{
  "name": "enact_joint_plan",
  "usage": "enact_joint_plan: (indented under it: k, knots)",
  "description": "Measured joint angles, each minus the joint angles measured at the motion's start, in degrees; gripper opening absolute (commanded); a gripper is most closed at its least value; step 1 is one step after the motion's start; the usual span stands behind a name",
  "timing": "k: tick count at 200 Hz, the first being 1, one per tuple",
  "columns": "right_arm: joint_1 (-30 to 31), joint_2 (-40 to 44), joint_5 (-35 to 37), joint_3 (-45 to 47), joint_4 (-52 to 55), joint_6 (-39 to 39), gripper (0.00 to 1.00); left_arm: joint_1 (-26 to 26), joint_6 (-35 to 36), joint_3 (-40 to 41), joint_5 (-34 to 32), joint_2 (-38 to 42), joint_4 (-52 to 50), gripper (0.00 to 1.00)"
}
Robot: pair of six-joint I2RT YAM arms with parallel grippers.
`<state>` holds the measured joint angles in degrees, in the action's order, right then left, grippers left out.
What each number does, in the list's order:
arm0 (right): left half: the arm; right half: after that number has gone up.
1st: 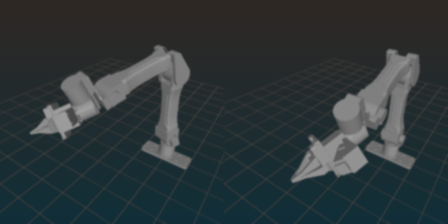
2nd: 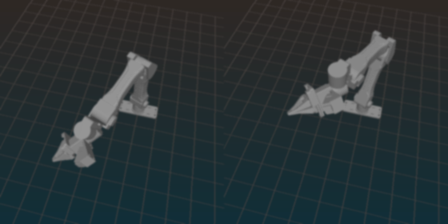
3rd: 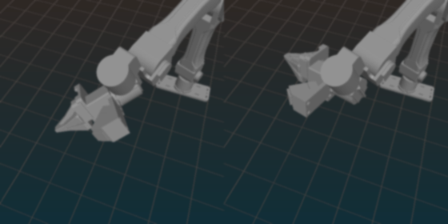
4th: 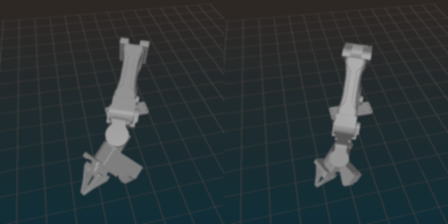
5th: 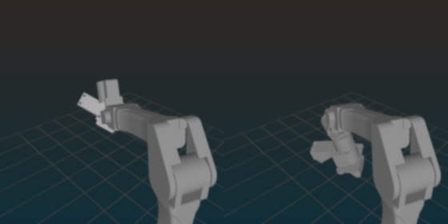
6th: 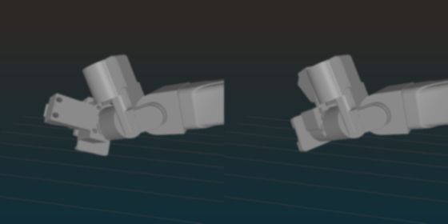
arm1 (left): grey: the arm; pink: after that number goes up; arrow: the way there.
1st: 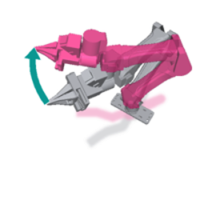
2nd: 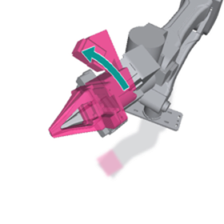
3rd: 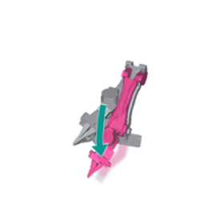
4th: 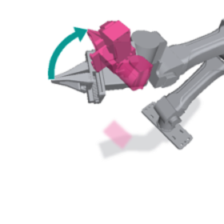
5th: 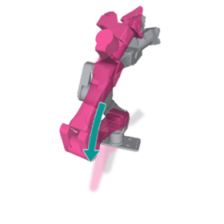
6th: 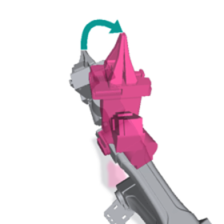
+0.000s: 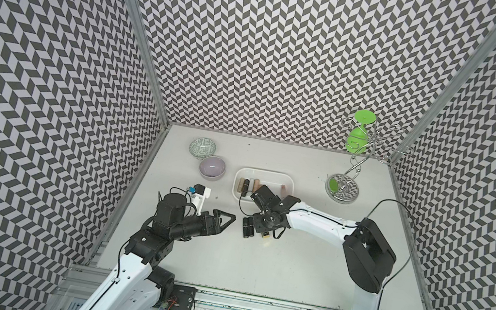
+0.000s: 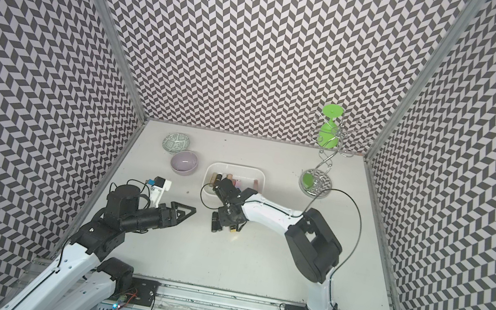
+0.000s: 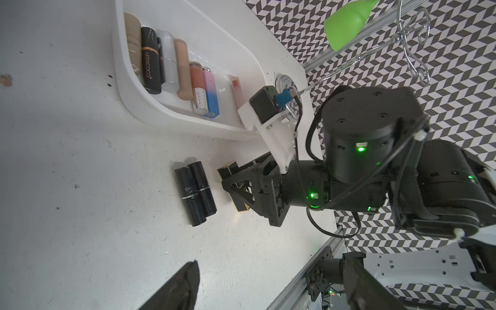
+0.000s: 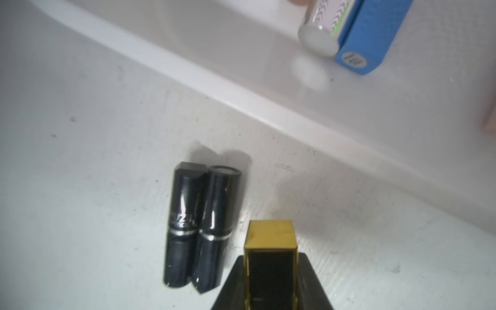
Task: Put the lipstick into the storage box
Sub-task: Pick up the lipstick at the center of the board.
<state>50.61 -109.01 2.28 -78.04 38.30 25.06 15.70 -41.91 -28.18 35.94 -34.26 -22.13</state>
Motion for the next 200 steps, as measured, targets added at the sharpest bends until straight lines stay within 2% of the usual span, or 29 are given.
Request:
enact_joint_plan:
  k: [59, 105, 138, 200]
  knots:
    - [-5.14, 12.28, -10.08, 5.16, -2.84, 2.64, 0.25, 0.0, -2.82, 1.18, 1.64, 0.68, 4.31, 0.87]
    - [-7.96, 20.41, -16.39, 9.38, -4.57, 4.5, 0.25, 0.0, -8.96, 6.49, 4.22, 2.56, 11.58, 0.87]
    - [-11.3, 26.21, -21.18, 12.46, -5.7, 5.97, 0.25, 0.0, -11.91, 7.28, 5.33, 2.62, 15.56, 0.87]
    - [-17.42, 30.34, -26.38, 13.03, -7.04, 6.73, 0.26, 0.46, -15.32, 8.28, 6.38, 2.45, 21.09, 0.87]
